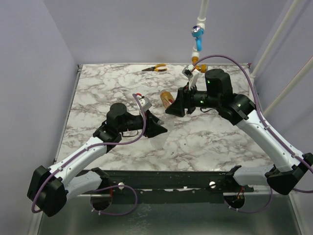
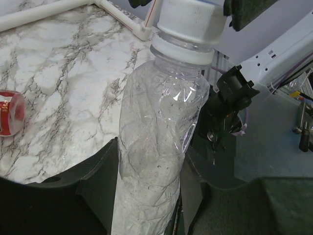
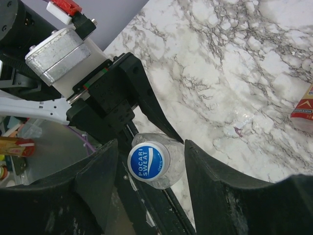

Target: Screw on the bottle caps

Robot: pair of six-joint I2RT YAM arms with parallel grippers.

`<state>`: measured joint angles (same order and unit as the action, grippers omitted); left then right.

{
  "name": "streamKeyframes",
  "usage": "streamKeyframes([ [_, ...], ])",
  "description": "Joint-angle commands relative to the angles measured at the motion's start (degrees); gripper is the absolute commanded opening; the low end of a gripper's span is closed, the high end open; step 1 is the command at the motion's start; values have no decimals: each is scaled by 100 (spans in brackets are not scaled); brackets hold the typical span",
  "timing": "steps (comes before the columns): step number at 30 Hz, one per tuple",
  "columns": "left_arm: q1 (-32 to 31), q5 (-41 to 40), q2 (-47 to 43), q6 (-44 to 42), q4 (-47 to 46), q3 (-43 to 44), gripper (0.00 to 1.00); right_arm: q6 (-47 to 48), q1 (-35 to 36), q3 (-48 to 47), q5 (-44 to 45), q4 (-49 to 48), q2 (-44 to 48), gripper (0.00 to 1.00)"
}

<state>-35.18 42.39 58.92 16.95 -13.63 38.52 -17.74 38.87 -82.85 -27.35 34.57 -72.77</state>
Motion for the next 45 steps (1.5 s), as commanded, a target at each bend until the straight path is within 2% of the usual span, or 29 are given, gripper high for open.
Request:
streamKeyframes([
  [1, 63, 191, -12, 61, -201, -21, 3, 131, -20, 77, -73, 262, 45, 60],
  [12, 90, 251, 109, 73, -276, -63, 3, 16, -20, 117, 167, 349, 99, 53],
  [17, 85, 53, 164, 30, -274, -78, 3, -116, -20, 77, 365, 406, 46, 41],
  [21, 81, -503, 269, 72, -319, 63, 3, -349, -12, 58, 523, 494, -77, 33],
  [24, 73, -1087, 352, 57, -386, 191, 3, -657, -11, -27, 844, 634, -220, 27],
  [30, -197, -2808, 490, -107, -503, 373, 3, -1603, 59, -236, 1883, 1040, -657, 25],
  [36, -1164, -5009, 900, -979, -616, 707, 3, -2582, 200, -364, 2561, 1234, -1251, 21],
  [40, -1546, -6300, 1218, -1083, -857, 855, 3, -2990, 277, -619, 2931, 1367, -1672, 21],
  [42, -1693, -6765, 1366, -1249, -956, 900, 3, -3135, 292, -695, 3039, 1386, -1793, 21],
  [45, -1849, -7049, 1535, -1462, -1083, 937, 3, -3370, 305, -752, 3156, 1349, -1882, 21],
])
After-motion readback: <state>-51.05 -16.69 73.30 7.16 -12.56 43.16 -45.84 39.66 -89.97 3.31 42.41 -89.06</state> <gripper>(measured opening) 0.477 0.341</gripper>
